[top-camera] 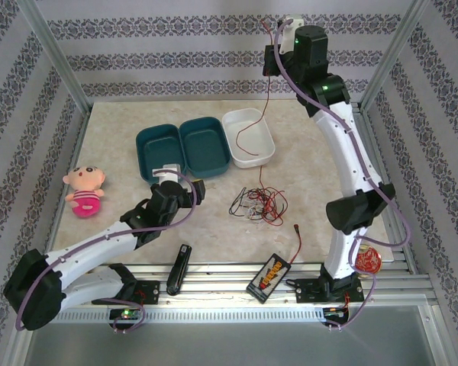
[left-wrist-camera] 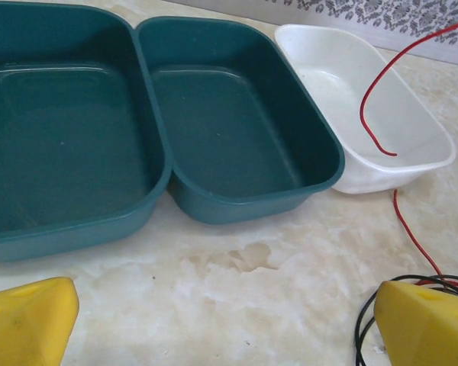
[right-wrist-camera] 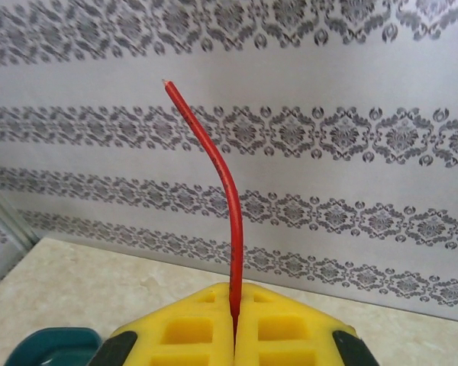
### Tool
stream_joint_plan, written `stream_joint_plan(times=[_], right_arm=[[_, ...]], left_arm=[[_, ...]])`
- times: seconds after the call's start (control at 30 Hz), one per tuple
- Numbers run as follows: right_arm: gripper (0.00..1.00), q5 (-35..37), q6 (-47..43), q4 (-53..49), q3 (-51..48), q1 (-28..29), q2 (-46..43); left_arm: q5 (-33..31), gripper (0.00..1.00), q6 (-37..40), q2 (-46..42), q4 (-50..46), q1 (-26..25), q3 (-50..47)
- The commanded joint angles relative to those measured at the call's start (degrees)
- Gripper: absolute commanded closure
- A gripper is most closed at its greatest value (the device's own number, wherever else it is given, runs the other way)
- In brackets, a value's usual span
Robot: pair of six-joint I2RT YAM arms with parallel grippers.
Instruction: Untangle the cables
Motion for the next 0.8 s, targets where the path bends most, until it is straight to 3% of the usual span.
stream_joint_plan(times=[0.0, 0.33, 0.77], right_arm=[[1.00, 2.90, -0.61, -0.03, 2.90, -0.27, 2.79], [1.00, 5.49, 0.88, -7.72, 3.98, -1.70, 11.77], [1.00, -2.58, 3.40, -9.54, 0.81, -1.42, 22.27]], left_arm=[[-2.15, 0.01, -0.60, -1.61, -2.01, 0.88, -1.05], [0.87, 0.01, 0.64, 1.87, -1.58, 1.41, 0.41], [4.45, 0.01, 1.36, 8.20, -1.18, 1.67, 3.58]])
